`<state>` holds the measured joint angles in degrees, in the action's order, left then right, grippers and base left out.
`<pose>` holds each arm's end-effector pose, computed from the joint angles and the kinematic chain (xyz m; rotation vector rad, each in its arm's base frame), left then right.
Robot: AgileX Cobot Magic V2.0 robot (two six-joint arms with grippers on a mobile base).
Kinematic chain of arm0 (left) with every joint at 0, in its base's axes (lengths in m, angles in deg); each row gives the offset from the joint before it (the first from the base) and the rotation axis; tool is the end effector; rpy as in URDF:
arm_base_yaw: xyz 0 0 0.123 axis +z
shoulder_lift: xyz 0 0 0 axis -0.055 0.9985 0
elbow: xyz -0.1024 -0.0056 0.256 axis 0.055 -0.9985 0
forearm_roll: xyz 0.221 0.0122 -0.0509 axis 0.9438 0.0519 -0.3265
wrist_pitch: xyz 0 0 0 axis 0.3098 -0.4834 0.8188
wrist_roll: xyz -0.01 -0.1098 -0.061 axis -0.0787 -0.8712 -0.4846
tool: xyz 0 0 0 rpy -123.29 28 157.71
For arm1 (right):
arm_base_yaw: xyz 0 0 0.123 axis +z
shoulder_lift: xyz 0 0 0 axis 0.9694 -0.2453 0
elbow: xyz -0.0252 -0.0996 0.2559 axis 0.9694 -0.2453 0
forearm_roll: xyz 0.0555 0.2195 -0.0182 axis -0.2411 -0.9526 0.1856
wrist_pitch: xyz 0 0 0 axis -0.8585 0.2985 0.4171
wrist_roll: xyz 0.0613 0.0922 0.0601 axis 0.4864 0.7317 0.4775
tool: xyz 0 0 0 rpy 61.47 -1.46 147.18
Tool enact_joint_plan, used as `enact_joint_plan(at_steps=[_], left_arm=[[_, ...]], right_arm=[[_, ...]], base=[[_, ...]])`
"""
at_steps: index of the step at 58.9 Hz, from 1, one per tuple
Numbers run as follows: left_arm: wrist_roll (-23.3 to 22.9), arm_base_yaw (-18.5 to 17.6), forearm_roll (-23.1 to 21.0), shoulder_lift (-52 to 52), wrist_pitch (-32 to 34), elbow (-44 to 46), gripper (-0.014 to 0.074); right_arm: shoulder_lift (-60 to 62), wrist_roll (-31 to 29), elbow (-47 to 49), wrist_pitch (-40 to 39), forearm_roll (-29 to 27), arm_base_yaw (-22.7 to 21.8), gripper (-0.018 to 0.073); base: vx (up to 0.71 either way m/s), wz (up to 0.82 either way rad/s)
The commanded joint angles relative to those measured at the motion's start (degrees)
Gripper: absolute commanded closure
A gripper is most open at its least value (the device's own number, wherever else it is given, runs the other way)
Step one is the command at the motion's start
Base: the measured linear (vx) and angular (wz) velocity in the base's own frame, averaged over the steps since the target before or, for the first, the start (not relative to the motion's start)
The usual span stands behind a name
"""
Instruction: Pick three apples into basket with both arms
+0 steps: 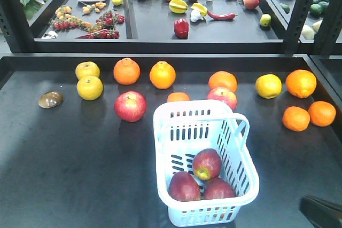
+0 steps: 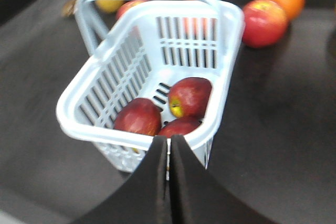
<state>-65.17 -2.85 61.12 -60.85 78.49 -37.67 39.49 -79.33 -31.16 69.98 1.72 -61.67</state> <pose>0.0755 0.0008 0.1870 -0.1663 1.6544 -0.1393 0.0868 0.0449 0.2137 -0.2726 2.0377 0.3916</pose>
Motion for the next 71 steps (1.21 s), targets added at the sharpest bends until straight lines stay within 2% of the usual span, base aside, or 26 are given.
enact_joint_plan(at_steps=[1,10,16,21,39,51,58,63,71], left_arm=[[-0.45,0.17,0.12,-0.79,4.67,1.44,0.0602],[-0.45,0.17,0.12,-0.79,4.67,1.44,0.0602],[-0.45,0.17,0.12,-0.79,4.67,1.44,0.0602],[-0.45,0.17,0.12,-0.72,4.67,1.44,0.0602],[-0.45,0.17,0.12,-0.72,4.67,1.44,0.0602],[-0.45,0.17,0.12,-0.72,4.67,1.44,0.0602],[-0.45,0.17,0.12,-0.72,4.67,1.44,0.0602],[-0.45,0.17,0.12,-0.72,4.67,1.44,0.0602],[-0.45,0.17,0.12,-0.72,4.67,1.44,0.0602]], right_arm=[[4.04,15.32,-2.99,-9.77,6.19,0.05,0.0564],[13.53,30.6,-9.15,-17.75,22.32,-0.12,0.0564],[19.61,34.67,-12.92,-23.39,29.09,-1.32,0.0564],[22.09,35.56,-15.79,-28.27,29.25,-3.95,0.0564],[21.92,35.44,-15.67,-28.94,29.11,-14.41,0.0564],[21.92,34.35,-15.67,-39.19,28.81,-14.88,0.0564],[21.92,30.13,-15.67,-45.05,28.75,-14.88,0.0564],[21.92,29.04,-15.67,-45.29,28.75,-14.88,0.0564],[21.92,30.31,-15.67,-41.21,28.75,-14.88,0.0564]], base=[[0.0,0.0],[0.0,0.0],[0.0,0.0],[0.0,0.0],[0.0,0.0],[0.0,0.0],[0.0,0.0],[0.0,0.0],[0.0,0.0]])
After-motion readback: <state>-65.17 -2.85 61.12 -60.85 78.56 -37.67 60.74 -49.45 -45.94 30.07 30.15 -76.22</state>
